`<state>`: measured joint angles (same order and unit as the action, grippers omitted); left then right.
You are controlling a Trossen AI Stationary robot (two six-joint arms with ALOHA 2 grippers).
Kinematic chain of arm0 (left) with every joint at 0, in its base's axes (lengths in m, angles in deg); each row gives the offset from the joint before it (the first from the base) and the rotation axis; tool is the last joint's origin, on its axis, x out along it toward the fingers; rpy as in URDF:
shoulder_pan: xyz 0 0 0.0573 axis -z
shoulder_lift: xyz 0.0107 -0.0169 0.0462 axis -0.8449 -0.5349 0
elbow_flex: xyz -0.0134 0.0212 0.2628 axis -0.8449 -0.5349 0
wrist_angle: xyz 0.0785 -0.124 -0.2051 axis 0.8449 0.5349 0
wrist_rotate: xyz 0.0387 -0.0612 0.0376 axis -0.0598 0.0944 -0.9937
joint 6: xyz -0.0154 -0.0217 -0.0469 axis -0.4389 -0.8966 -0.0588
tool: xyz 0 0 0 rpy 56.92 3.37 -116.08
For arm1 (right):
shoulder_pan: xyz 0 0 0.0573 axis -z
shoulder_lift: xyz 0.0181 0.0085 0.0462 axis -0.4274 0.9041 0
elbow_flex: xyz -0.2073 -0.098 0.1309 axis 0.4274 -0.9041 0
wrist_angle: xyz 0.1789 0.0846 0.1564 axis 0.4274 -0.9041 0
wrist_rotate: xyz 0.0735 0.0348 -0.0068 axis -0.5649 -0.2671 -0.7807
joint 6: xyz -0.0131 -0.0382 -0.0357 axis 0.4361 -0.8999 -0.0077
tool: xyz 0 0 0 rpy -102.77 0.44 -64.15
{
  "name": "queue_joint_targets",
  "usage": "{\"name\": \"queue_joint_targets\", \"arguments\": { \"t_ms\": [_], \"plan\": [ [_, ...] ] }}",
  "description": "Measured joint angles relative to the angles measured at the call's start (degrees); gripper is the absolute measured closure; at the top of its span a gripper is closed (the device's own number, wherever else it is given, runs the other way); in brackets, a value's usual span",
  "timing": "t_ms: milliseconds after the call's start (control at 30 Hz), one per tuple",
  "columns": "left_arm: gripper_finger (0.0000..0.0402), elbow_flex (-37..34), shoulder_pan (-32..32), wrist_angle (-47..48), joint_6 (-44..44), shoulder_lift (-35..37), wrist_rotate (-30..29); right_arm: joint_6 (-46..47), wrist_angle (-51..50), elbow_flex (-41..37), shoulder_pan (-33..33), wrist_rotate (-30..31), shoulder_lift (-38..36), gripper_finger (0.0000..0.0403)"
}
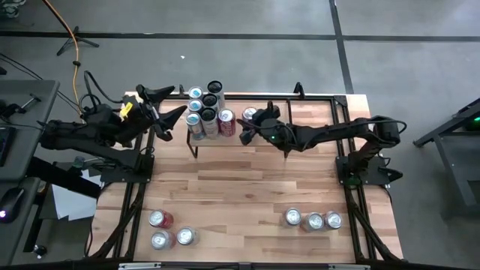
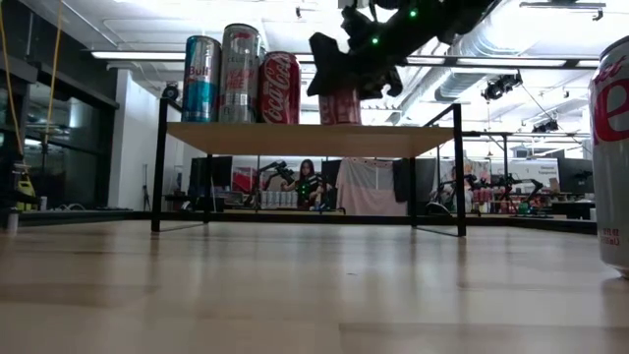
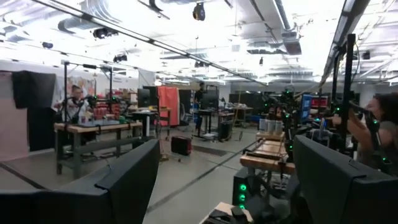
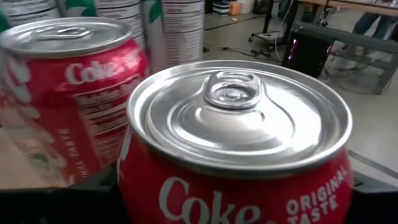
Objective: Place canned beverage on shelf
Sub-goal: Put the right red-white soda can aligned with the other red-white soda can on the shelf
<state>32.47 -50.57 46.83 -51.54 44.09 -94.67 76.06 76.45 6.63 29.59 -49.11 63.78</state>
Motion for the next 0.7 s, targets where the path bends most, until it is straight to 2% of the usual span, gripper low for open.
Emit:
{"name": "queue_joint_targets", "arguments": {
  "t_ms": [200, 300, 700],
  "plan": [
    [0.0095, 0.0, 0.0, 0.1, 1.0, 1.4, 0.1, -0.7, -0.5, 0.6, 0.0, -0.5, 0.0, 0.0069],
    [0.0095, 0.0, 0.0, 0.0, 1.9, 1.7, -0.2, -2.9, -0.9, 0.6, 0.0, -3.2, -0.8, 0.0054],
    [0.0095, 0.0, 0.0, 0.1, 3.3, 1.8, -0.5, -1.5, -15.6, 0.6, -0.1, -8.3, -11.7, 0.0051]
  ]
}}
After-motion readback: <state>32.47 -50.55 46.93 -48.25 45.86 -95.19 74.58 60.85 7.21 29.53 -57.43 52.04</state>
